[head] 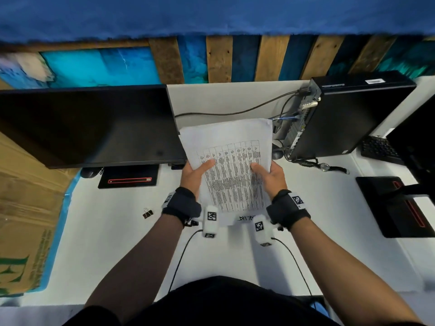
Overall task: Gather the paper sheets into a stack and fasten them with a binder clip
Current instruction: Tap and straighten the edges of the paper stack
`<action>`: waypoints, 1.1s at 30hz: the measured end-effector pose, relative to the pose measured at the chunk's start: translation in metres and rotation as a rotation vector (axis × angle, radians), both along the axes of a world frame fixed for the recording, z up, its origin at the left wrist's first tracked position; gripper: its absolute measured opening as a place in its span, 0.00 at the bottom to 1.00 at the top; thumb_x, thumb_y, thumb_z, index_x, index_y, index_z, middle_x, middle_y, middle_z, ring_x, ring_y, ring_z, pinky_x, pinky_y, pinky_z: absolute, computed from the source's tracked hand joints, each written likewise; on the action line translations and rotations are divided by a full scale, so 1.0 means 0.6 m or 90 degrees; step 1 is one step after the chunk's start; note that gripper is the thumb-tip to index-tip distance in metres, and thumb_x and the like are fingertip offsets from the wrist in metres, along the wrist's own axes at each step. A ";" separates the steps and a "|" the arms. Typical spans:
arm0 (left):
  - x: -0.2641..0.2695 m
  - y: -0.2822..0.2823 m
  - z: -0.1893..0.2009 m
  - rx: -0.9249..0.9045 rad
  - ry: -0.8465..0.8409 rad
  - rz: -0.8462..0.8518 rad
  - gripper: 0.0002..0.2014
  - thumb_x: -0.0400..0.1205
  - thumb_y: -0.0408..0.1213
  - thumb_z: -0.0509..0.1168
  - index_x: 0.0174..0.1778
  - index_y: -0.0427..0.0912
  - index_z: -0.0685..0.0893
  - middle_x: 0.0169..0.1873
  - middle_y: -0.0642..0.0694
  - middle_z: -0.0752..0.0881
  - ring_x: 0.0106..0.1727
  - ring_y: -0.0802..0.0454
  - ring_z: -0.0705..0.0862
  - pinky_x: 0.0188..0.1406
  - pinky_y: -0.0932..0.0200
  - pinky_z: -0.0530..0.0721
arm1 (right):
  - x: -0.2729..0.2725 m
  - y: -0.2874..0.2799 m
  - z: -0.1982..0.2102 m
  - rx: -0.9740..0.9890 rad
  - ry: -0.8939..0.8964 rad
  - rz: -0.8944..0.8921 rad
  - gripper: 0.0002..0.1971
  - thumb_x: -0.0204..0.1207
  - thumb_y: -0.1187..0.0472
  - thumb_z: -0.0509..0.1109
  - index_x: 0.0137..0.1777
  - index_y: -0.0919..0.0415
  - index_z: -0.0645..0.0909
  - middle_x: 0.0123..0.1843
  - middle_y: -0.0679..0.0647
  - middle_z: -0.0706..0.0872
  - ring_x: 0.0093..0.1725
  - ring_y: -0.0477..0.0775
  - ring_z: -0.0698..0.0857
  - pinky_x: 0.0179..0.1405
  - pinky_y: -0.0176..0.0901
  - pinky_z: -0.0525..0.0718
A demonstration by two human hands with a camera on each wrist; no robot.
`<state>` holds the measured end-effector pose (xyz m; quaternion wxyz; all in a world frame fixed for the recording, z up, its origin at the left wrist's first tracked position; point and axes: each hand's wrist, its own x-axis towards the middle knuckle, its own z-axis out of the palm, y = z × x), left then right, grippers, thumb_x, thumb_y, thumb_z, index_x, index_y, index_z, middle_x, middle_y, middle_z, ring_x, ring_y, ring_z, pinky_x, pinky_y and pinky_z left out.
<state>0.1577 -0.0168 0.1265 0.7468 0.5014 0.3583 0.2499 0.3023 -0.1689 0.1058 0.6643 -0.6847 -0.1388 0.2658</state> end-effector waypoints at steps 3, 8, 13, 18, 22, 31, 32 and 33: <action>0.016 -0.005 0.012 0.034 0.012 0.071 0.19 0.72 0.22 0.72 0.49 0.50 0.83 0.47 0.53 0.89 0.50 0.57 0.87 0.53 0.62 0.82 | -0.009 0.005 0.007 0.046 0.003 -0.080 0.12 0.68 0.73 0.72 0.49 0.58 0.85 0.45 0.53 0.90 0.44 0.51 0.88 0.44 0.42 0.85; 0.023 0.001 0.005 0.077 0.025 0.107 0.15 0.72 0.18 0.69 0.43 0.44 0.81 0.40 0.51 0.85 0.42 0.55 0.85 0.47 0.62 0.80 | -0.014 -0.002 0.001 0.052 0.048 -0.116 0.14 0.66 0.77 0.70 0.41 0.56 0.84 0.42 0.53 0.89 0.43 0.57 0.87 0.45 0.49 0.88; 0.020 -0.022 -0.043 0.047 0.101 0.065 0.14 0.69 0.21 0.71 0.41 0.45 0.85 0.40 0.48 0.88 0.50 0.42 0.86 0.50 0.55 0.83 | -0.034 -0.003 -0.054 -0.054 0.143 -0.125 0.15 0.65 0.78 0.72 0.49 0.61 0.84 0.47 0.58 0.89 0.53 0.66 0.87 0.56 0.56 0.85; 0.015 -0.010 -0.032 0.060 0.059 0.034 0.14 0.60 0.28 0.73 0.40 0.45 0.87 0.41 0.45 0.89 0.46 0.44 0.88 0.53 0.51 0.87 | -0.014 -0.001 -0.027 -0.024 0.080 -0.117 0.18 0.64 0.80 0.72 0.50 0.60 0.82 0.44 0.54 0.89 0.44 0.55 0.88 0.49 0.51 0.87; 0.025 -0.009 -0.024 0.079 0.075 -0.013 0.27 0.59 0.29 0.74 0.56 0.30 0.83 0.48 0.38 0.87 0.53 0.40 0.87 0.57 0.44 0.85 | -0.007 0.004 -0.027 -0.029 0.119 -0.106 0.15 0.59 0.80 0.68 0.38 0.60 0.82 0.40 0.57 0.87 0.45 0.63 0.84 0.48 0.53 0.85; 0.048 0.022 -0.018 0.038 0.095 -0.021 0.20 0.59 0.27 0.77 0.47 0.37 0.87 0.46 0.41 0.90 0.49 0.42 0.89 0.54 0.49 0.86 | 0.029 0.013 -0.024 -0.039 0.083 -0.089 0.18 0.64 0.83 0.66 0.40 0.58 0.84 0.43 0.58 0.88 0.46 0.62 0.86 0.51 0.54 0.86; 0.050 0.026 -0.017 0.040 0.103 -0.033 0.15 0.62 0.24 0.76 0.43 0.40 0.87 0.43 0.43 0.90 0.47 0.43 0.88 0.54 0.50 0.85 | 0.031 0.015 -0.027 -0.068 0.084 -0.072 0.17 0.63 0.83 0.66 0.41 0.60 0.84 0.46 0.60 0.88 0.49 0.64 0.86 0.55 0.58 0.86; 0.052 0.029 -0.015 0.039 0.120 -0.046 0.13 0.65 0.23 0.76 0.42 0.41 0.86 0.42 0.45 0.90 0.46 0.45 0.88 0.56 0.51 0.83 | 0.033 0.018 -0.030 -0.091 0.089 -0.059 0.17 0.63 0.83 0.65 0.42 0.62 0.83 0.47 0.61 0.87 0.50 0.64 0.85 0.57 0.60 0.85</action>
